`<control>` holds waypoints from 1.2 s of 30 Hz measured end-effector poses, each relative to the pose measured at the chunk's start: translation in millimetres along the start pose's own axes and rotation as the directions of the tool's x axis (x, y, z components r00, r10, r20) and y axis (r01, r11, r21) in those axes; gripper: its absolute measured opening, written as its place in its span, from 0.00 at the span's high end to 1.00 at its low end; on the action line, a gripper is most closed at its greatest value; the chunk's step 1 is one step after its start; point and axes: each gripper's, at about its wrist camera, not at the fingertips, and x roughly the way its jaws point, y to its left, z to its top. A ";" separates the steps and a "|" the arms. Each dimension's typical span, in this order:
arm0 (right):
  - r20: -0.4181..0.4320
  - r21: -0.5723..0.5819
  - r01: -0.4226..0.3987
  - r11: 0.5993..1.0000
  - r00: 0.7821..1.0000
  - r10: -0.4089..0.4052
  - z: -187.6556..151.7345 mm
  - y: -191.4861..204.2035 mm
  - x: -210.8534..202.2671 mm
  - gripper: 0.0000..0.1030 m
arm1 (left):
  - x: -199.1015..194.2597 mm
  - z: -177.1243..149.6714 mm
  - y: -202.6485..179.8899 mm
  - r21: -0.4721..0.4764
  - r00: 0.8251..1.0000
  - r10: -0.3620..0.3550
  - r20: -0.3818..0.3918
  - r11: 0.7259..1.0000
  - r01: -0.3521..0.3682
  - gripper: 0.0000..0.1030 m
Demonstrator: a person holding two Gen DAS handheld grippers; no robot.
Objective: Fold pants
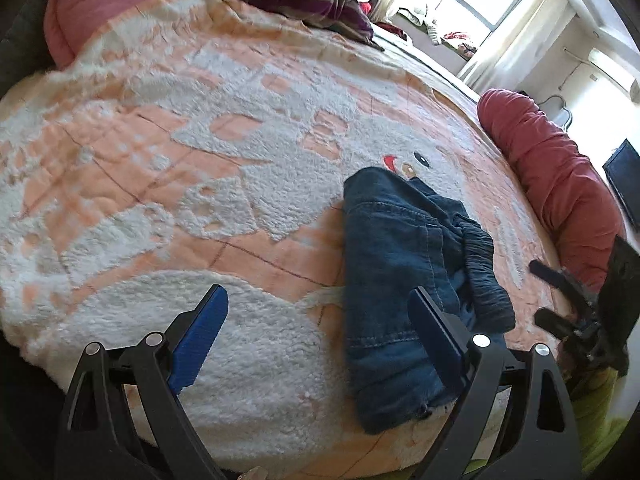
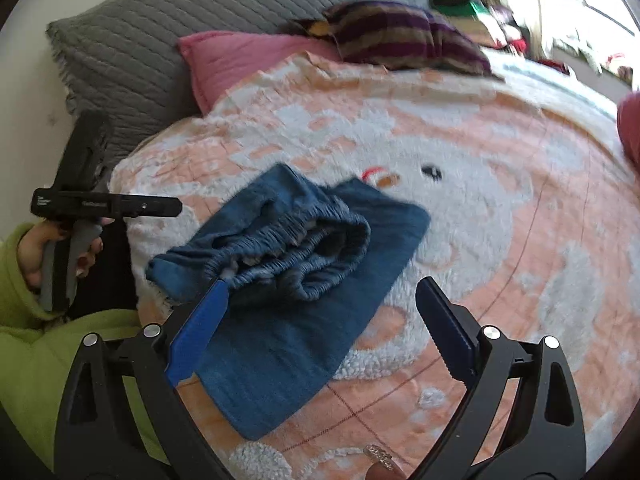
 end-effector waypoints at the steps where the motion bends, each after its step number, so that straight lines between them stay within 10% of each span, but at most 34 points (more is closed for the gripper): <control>1: -0.012 0.019 0.000 1.000 1.000 0.000 -1.4 -2.8 4.1 0.14 | 4.8 1.4 -1.5 0.003 1.000 -0.005 -0.010 1.000 0.005 0.12; 14: -0.062 0.280 -0.038 0.959 0.996 0.058 -6.1 -42.5 45.4 0.43 | 61.7 6.1 -38.8 0.100 0.992 -0.073 -0.105 0.992 0.084 0.18; 23: -0.095 0.274 -0.089 0.957 0.988 0.119 0.7 -44.4 75.0 0.35 | 72.9 4.6 -57.5 0.188 0.993 -0.041 -0.108 0.980 0.061 0.31; 25: -0.085 0.258 -0.106 0.960 0.988 0.132 2.2 -42.1 78.0 0.45 | 72.8 5.0 -60.4 0.193 0.994 -0.041 -0.105 0.979 0.061 0.36; 27: -0.071 0.239 -0.169 0.956 0.979 0.190 4.3 -37.5 78.2 0.80 | 71.7 5.4 -61.5 0.194 0.995 -0.040 -0.096 0.979 0.058 0.43; 36: -0.004 0.073 -0.118 0.990 0.993 0.118 37.6 -10.9 65.5 0.88 | 53.9 21.7 -62.7 0.205 0.999 -0.039 -0.021 0.978 0.043 0.60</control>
